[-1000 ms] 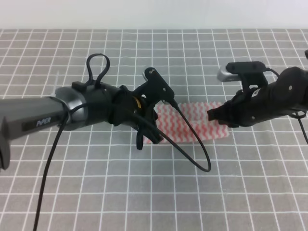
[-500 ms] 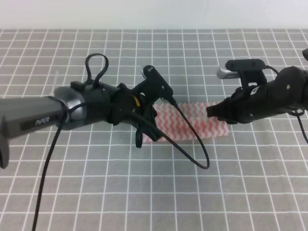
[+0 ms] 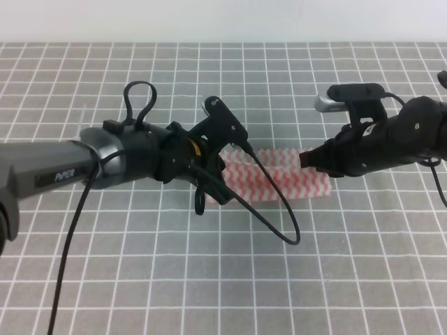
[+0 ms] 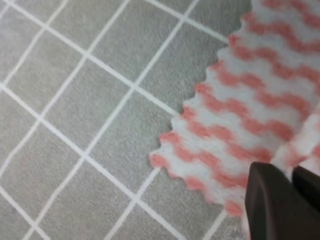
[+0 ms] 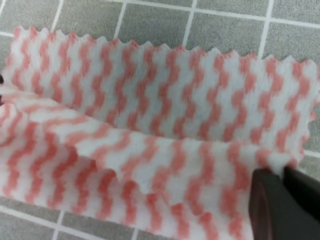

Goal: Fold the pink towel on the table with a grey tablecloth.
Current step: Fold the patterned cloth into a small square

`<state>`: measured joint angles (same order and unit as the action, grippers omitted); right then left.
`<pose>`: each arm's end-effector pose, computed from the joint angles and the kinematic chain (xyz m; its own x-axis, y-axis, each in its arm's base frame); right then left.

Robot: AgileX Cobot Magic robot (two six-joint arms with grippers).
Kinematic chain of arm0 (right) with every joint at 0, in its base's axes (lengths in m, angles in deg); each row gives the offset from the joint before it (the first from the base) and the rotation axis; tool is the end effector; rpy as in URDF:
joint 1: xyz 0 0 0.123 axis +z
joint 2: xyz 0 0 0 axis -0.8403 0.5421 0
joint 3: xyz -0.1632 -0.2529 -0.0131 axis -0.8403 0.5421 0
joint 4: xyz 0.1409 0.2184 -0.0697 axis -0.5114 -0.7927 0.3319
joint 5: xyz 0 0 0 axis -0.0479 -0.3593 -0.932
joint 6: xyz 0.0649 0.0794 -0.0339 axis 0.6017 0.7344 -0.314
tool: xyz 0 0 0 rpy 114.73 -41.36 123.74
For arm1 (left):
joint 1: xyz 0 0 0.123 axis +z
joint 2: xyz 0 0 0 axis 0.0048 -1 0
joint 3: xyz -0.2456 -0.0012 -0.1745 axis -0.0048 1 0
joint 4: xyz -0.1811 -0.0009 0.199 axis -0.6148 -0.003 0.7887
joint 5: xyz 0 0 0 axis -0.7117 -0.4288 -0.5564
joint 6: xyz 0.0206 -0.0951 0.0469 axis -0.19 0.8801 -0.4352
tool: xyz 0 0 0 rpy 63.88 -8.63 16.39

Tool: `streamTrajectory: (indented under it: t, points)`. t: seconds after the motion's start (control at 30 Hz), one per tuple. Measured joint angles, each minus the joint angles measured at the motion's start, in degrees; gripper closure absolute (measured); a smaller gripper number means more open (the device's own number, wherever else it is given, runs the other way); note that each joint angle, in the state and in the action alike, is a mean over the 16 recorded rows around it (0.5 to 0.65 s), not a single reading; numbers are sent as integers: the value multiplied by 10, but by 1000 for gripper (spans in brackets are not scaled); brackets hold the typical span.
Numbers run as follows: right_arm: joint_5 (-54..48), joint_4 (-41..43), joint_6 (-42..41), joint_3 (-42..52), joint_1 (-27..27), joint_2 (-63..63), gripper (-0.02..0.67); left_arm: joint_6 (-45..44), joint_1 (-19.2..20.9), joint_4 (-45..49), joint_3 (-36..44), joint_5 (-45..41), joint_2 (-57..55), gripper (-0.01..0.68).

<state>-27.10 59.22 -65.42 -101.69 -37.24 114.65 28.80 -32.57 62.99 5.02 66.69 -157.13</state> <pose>0.3875 0.1559 0.1916 -0.8010 -0.1027 -0.5898 -0.2769 0.9370 0.2128 0.3962 -0.2512 0.1698 -0.2313 0.7523 -0.6169 0.7640 0.5330 0.3635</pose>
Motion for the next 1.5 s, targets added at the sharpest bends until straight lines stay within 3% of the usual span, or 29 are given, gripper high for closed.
streamTrajectory:
  t: [1.5]
  points:
    - [51, 3, -3, 0, -10, 16, 662, 2, 11, -2, -52, -25, -37, 673]
